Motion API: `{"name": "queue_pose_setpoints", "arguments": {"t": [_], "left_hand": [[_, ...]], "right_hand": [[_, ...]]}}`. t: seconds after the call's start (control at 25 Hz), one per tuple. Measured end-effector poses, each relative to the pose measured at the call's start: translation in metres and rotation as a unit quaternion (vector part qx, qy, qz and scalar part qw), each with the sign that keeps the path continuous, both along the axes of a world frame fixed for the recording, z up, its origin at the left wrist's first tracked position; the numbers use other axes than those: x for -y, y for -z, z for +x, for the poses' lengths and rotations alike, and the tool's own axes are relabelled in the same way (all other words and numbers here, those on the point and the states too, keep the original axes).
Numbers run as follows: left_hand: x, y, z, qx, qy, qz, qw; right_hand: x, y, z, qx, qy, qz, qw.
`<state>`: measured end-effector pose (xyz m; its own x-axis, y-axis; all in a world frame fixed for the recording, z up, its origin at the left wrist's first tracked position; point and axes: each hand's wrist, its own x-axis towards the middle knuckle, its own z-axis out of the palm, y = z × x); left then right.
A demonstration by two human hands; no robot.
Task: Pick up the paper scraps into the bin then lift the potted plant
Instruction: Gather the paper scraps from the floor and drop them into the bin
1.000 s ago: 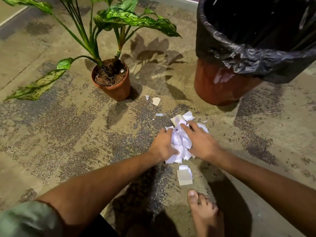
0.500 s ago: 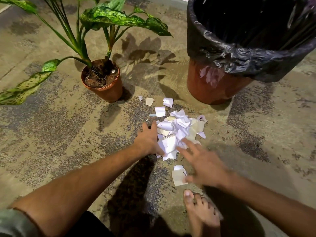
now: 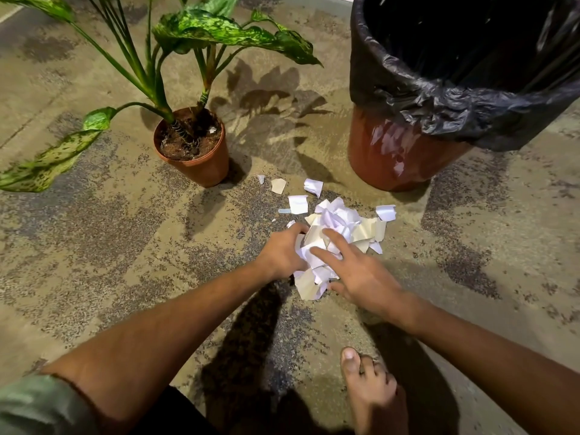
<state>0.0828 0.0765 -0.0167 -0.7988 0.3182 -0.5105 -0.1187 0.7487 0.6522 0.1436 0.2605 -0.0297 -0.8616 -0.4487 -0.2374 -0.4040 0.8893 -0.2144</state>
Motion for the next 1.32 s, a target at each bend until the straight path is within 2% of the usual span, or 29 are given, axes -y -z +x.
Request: {"name": "queue_pose_setpoints", "arguments": {"t": [0.16, 0.32, 0.48, 0.52, 0.68, 0.8, 0.88, 0.96, 1.2, 1.32], "left_hand": [[0.004, -0.003, -0.004, 0.043, -0.050, 0.071, 0.995], [0.005, -0.006, -0.009, 0.076, -0.100, 0.121, 0.985], [0.008, -0.008, -0.014, 0.076, -0.146, 0.153, 0.974], [0.009, -0.008, -0.015, 0.084, -0.159, 0.168, 0.969], [0.010, -0.009, -0.017, 0.125, -0.168, 0.202, 0.957], [0.007, -0.012, -0.016, 0.129, -0.173, 0.238, 0.947], [0.007, -0.014, -0.015, 0.111, -0.187, 0.247, 0.944], [0.008, -0.016, -0.016, 0.096, -0.212, 0.248, 0.940], [0.012, -0.025, -0.019, 0.058, -0.269, 0.251, 0.928], [0.017, -0.027, -0.025, 0.004, -0.270, 0.221, 0.937]], "right_hand": [[0.000, 0.001, -0.002, 0.023, 0.004, -0.023, 0.999], [-0.004, -0.005, -0.003, -0.004, 0.020, -0.050, 0.999], [-0.011, -0.009, -0.002, -0.065, 0.117, -0.180, 0.974], [-0.013, -0.009, -0.003, -0.052, 0.146, -0.192, 0.969], [-0.010, -0.006, -0.007, 0.092, 0.189, -0.155, 0.965], [-0.001, 0.004, 0.005, 0.152, 0.172, -0.084, 0.970], [0.006, 0.012, 0.018, 0.146, 0.118, 0.016, 0.982], [0.013, 0.015, 0.028, 0.108, 0.073, 0.070, 0.989], [0.022, 0.014, 0.018, 0.064, 0.003, 0.051, 0.997], [0.017, 0.009, 0.009, 0.062, 0.000, 0.037, 0.997]]}}
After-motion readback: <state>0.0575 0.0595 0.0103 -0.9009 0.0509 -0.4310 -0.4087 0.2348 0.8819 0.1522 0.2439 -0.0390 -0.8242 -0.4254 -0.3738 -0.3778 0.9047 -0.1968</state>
